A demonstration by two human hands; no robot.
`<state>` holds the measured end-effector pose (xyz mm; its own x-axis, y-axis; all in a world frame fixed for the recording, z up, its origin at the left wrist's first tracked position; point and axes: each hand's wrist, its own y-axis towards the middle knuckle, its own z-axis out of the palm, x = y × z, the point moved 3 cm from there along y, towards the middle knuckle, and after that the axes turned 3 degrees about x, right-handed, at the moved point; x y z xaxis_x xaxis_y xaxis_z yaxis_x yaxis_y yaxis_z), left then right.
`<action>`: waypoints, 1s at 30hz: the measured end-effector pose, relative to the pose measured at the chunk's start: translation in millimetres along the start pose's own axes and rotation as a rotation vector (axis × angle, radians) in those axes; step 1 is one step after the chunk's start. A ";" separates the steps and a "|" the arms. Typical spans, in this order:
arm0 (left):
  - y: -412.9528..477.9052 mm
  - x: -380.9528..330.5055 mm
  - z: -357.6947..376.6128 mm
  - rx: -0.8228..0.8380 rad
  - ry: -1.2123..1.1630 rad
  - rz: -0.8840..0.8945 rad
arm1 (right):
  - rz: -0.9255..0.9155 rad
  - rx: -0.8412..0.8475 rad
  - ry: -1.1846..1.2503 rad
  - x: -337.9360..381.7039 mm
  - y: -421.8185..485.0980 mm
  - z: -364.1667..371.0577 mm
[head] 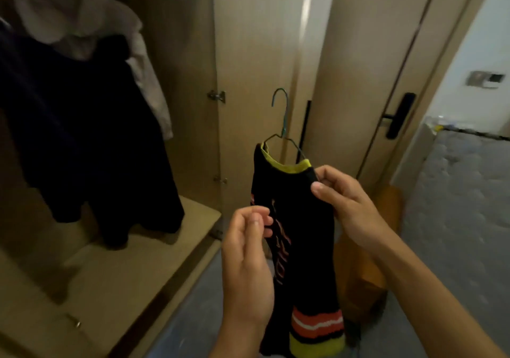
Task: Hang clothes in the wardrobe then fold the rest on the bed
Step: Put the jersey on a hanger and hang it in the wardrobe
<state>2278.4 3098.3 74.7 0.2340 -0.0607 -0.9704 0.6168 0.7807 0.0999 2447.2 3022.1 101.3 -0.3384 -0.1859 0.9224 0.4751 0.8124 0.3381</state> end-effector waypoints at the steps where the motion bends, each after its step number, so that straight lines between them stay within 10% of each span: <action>1: 10.6 -0.4 1.1 -0.027 0.002 -0.011 | -0.002 0.023 0.027 -0.2 12.9 -6.5; 11: 140.1 2.0 -14.8 -0.324 0.060 0.095 | -0.010 0.118 0.189 -15.0 157.2 -58.9; 30: 397.4 -35.7 -43.7 -0.405 0.242 0.310 | -0.196 0.219 0.134 -4.3 537.2 -49.8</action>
<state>2482.4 3437.9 139.4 0.1494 0.3169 -0.9366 0.1975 0.9186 0.3423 2744.3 3431.7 288.3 -0.2890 -0.4105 0.8648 0.2204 0.8506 0.4774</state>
